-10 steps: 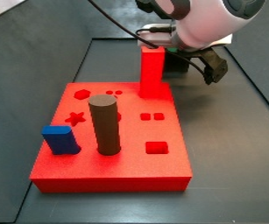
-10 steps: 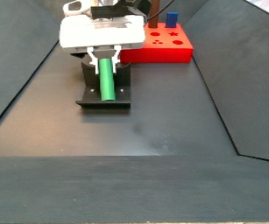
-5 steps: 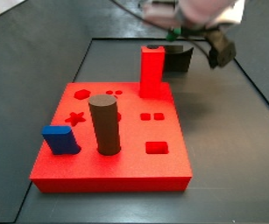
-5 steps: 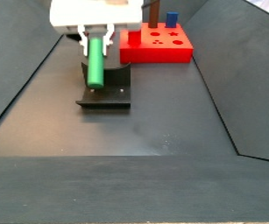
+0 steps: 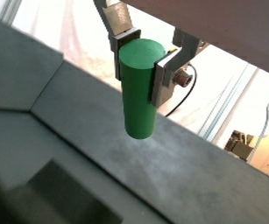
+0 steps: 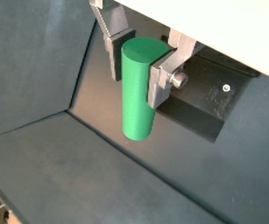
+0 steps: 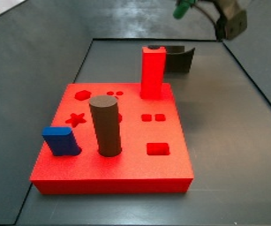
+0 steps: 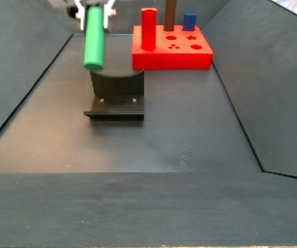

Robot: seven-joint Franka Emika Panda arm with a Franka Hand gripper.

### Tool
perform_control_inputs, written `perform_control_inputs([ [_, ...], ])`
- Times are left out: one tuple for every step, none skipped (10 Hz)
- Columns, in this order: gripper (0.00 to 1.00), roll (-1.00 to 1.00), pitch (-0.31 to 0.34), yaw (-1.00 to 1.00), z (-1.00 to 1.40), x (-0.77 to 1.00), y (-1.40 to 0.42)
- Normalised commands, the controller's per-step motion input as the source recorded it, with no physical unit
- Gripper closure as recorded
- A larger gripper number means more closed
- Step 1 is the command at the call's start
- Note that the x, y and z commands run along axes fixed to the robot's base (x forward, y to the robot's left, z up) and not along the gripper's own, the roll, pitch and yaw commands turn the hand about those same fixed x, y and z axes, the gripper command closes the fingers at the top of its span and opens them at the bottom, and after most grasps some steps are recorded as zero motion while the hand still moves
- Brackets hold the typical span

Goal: Pick up the round object. Move up. Place the round object on the fixture. Regrasp the round object. Move to above the board. Insert the round object.
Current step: Move to above the board.

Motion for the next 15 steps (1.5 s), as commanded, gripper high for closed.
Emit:
perform_control_inputs([
  [1.0,-0.04,0.308,0.15,1.0,0.06,0.09],
  [1.0,-0.03,0.275,0.2,1.0,0.06,0.09],
  [1.0,-0.03,0.233,0.23,1.0,0.07,0.08],
  [1.0,-0.03,0.164,0.25,1.0,0.07,0.07],
  [1.0,-0.03,0.112,0.25,1.0,0.07,0.07],
  [1.0,-0.03,0.083,0.24,1.0,0.06,0.06],
  [1.0,-0.04,0.014,0.21,1.0,0.06,0.05],
  [1.0,-0.04,-0.012,0.18,1.0,0.06,0.04],
  [1.0,-0.04,-0.026,0.14,1.0,0.06,0.03],
  [1.0,-0.05,-0.028,0.1,1.0,0.05,0.02],
  [1.0,-0.05,-0.023,0.07,0.89,0.04,0.01],
  [1.0,-0.06,0.003,0.04,0.67,0.03,0.0],
  [1.0,-0.06,0.024,0.02,0.51,0.02,-0.01],
  [1.0,-0.06,0.055,0.01,0.3,0.02,-0.01],
  [1.0,-1.0,0.005,0.08,-0.07,-0.62,-1.0],
])
